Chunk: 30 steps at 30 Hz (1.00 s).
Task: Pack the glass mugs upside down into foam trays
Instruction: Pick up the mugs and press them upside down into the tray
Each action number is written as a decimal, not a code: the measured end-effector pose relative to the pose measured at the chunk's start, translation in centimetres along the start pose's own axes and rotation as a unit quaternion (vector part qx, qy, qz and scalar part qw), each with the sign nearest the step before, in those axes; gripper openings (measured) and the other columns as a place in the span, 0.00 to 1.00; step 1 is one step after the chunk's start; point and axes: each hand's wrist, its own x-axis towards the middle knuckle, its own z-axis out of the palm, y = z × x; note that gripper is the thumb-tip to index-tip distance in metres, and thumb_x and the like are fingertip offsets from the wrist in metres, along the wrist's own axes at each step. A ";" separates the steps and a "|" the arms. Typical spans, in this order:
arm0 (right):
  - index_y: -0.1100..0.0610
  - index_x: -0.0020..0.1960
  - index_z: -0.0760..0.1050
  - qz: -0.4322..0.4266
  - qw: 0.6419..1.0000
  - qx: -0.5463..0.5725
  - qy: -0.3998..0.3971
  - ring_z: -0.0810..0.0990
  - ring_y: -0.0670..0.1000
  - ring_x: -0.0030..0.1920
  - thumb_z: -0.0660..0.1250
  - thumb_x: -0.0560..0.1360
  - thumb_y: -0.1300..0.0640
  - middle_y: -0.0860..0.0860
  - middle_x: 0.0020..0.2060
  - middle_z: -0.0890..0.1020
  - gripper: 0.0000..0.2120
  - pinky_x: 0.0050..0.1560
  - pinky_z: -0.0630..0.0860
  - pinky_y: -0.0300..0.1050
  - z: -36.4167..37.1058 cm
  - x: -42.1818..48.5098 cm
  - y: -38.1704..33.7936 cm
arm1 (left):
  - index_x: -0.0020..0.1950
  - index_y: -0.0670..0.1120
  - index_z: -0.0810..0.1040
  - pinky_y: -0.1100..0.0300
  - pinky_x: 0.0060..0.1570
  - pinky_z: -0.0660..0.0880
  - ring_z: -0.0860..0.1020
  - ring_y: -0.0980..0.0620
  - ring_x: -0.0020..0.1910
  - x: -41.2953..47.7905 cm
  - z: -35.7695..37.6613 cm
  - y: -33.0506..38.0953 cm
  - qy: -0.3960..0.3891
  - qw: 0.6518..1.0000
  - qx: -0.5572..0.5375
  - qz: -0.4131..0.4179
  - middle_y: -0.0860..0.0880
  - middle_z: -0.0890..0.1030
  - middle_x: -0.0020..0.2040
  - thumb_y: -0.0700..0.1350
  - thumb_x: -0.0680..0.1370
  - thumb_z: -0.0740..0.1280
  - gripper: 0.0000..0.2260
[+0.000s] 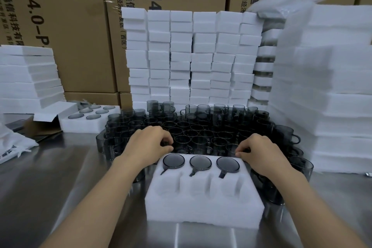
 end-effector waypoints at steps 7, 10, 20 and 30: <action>0.41 0.49 0.86 -0.004 1.000 -0.028 -0.008 0.78 0.53 0.59 0.73 0.80 0.53 0.43 0.54 0.81 0.06 0.56 0.75 0.51 -0.2 -0.3 -0.1 | 0.54 0.60 0.84 0.61 0.39 0.71 0.78 0.61 0.45 0.2 0.0 -1.7 -0.014 0.997 -0.056 -0.050 0.61 0.80 0.46 0.54 0.76 0.80 0.09; 0.41 0.51 0.85 -0.029 0.999 -0.043 0.002 0.78 0.52 0.62 0.73 0.81 0.51 0.43 0.58 0.80 0.05 0.60 0.75 0.52 -0.6 -0.5 -0.6 | 0.54 0.60 0.84 0.59 0.40 0.75 0.78 0.61 0.45 0.0 -0.2 -1.3 -0.005 0.997 -0.063 -0.046 0.61 0.80 0.45 0.56 0.78 0.77 0.06; 0.47 0.58 0.82 -0.140 0.956 0.169 0.196 0.71 0.42 0.69 0.68 0.84 0.55 0.42 0.66 0.75 0.06 0.62 0.65 0.38 -1.8 -1.6 -4.4 | 0.70 0.65 0.74 0.58 0.47 0.79 0.79 0.62 0.46 -0.9 -0.4 4.9 0.128 0.969 -0.208 0.047 0.64 0.78 0.51 0.62 0.78 0.71 0.21; 0.42 0.71 0.74 -0.273 0.915 0.214 0.208 0.78 0.42 0.67 0.72 0.82 0.55 0.38 0.68 0.76 0.19 0.63 0.80 0.46 -0.7 -2.8 -6.5 | 0.67 0.72 0.72 0.58 0.46 0.82 0.85 0.56 0.43 -1.3 0.7 7.7 0.204 0.905 -0.367 0.076 0.64 0.81 0.54 0.51 0.77 0.79 0.26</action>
